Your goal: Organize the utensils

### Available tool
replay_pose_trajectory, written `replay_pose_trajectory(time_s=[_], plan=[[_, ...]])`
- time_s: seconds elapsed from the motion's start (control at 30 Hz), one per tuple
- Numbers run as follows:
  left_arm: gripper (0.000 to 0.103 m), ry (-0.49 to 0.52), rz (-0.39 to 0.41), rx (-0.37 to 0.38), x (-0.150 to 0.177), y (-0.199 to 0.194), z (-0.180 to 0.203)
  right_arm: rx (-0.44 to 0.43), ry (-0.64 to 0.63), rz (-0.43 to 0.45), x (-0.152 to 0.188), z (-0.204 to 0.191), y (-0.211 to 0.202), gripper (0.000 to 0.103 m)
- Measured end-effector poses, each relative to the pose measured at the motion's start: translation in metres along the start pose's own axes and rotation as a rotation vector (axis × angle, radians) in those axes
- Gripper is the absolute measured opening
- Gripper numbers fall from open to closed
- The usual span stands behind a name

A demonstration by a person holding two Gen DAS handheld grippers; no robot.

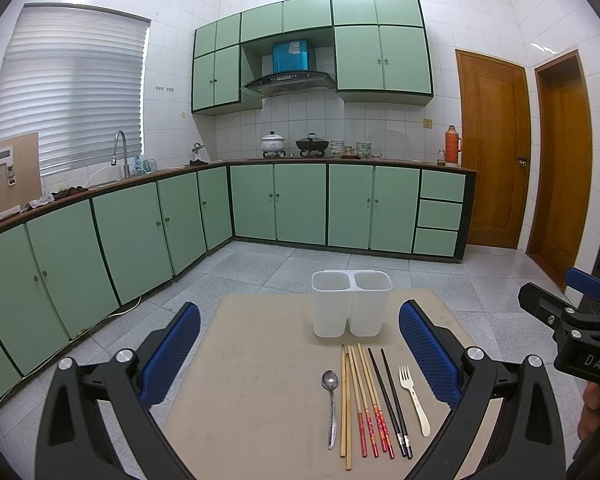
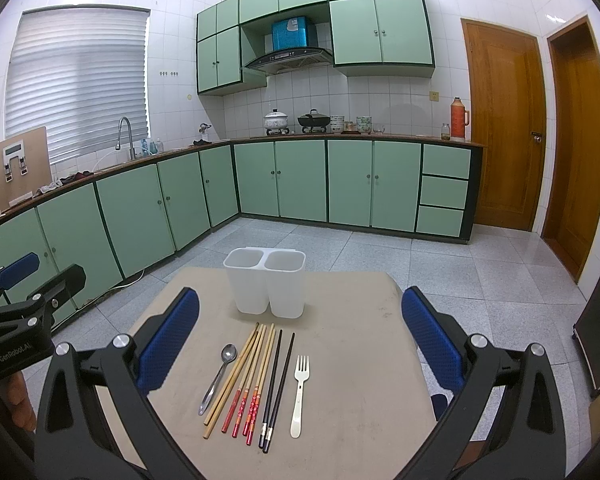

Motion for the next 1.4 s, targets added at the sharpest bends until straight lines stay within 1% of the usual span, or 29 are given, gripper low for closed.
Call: replay_pose_trajectory(time_s=[0.9, 1.07, 1.23, 1.4], plan=[[0.097, 0.001, -0.001, 0.0, 0.0, 0.001, -0.001, 0.001, 0.001, -0.001, 0.0, 0.0, 0.0, 0.098], [0.097, 0.0, -0.013, -0.009, 0.0, 0.004, -0.007, 0.006, -0.001, -0.011, -0.001, 0.003, 0.002, 0.098], [0.097, -0.004, -0.066, -0.054, 0.008, 0.03, -0.019, 0.017, 0.01, -0.066, 0.008, 0.005, 0.024, 0.098], [0.097, 0.002, -0.163, -0.093, 0.031, 0.071, -0.032, 0.015, 0.006, -0.146, 0.027, 0.004, 0.055, 0.098]])
Point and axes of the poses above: each gripper's, at about its wrist camera, not at the fingertips, and y roughly the way its jaws point, z to its right, x to its underside, the point moved 4 cm from there along y, roughly the way its jaws point, and after that the axes turned 9 degrees about -y, right-handed, at the moved point
